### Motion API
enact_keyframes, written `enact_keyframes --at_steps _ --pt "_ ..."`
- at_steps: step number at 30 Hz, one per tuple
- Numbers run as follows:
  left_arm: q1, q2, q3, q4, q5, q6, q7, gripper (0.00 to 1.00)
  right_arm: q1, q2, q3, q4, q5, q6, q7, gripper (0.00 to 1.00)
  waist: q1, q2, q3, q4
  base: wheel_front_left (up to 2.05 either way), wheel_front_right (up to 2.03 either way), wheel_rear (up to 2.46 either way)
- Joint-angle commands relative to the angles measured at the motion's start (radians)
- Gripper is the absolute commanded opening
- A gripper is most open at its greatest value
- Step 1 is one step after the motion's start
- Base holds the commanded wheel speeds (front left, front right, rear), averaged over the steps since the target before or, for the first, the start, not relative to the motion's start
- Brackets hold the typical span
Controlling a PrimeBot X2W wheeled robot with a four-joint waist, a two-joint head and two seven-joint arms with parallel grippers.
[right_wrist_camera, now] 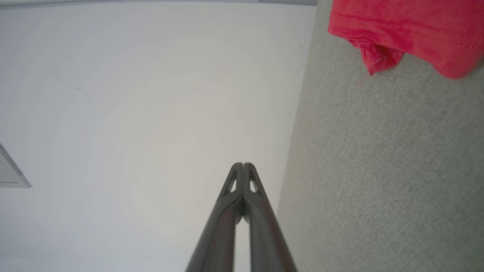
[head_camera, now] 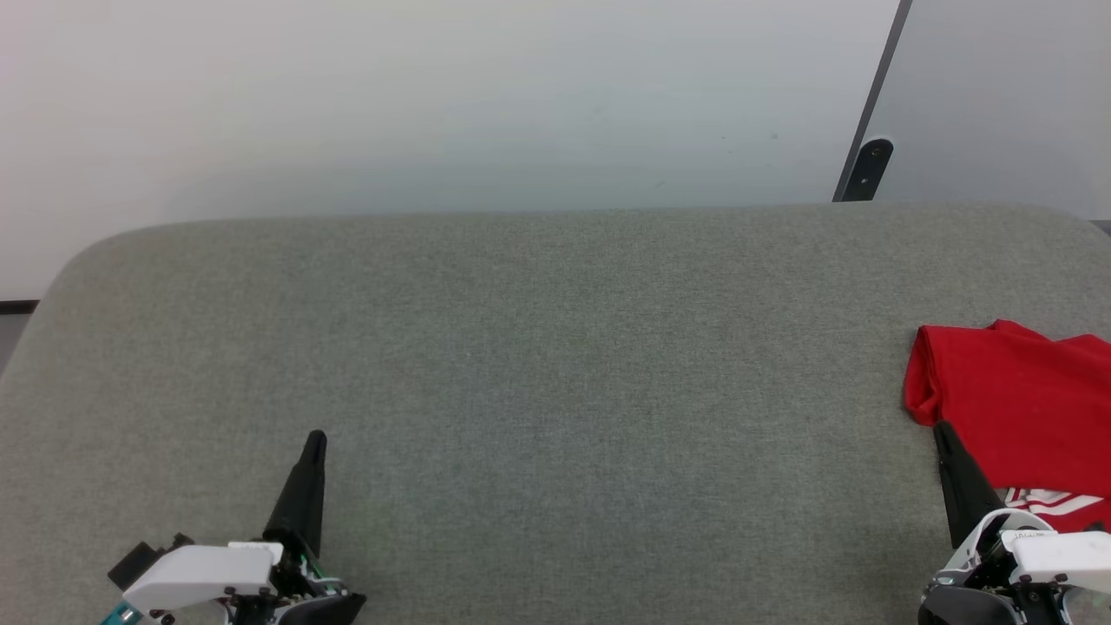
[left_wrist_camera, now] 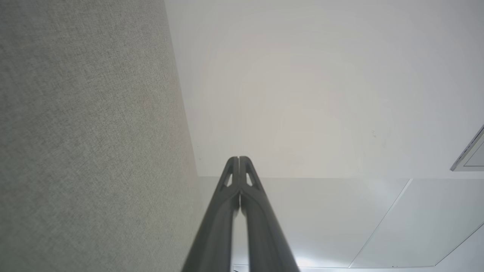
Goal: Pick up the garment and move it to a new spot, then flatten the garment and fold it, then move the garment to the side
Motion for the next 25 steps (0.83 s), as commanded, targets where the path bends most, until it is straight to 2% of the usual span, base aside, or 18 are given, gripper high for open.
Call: enact_keyframes --at_steps 1,25 --pt "-0.010 -0.002 0.003 0.001 0.005 -0.006 -0.001 0.00 -0.004 0.002 0.000 0.001 0.005 0.000 -0.002 0.00 0.0000 0.0000 0.000 0.000 0.00 0.00 0.00" --pt "-0.010 -0.002 0.004 0.001 0.006 -0.006 0.000 0.00 -0.004 0.002 0.000 0.001 0.005 0.000 -0.002 0.00 0.0000 0.0000 0.000 0.000 0.00 0.00 0.00"
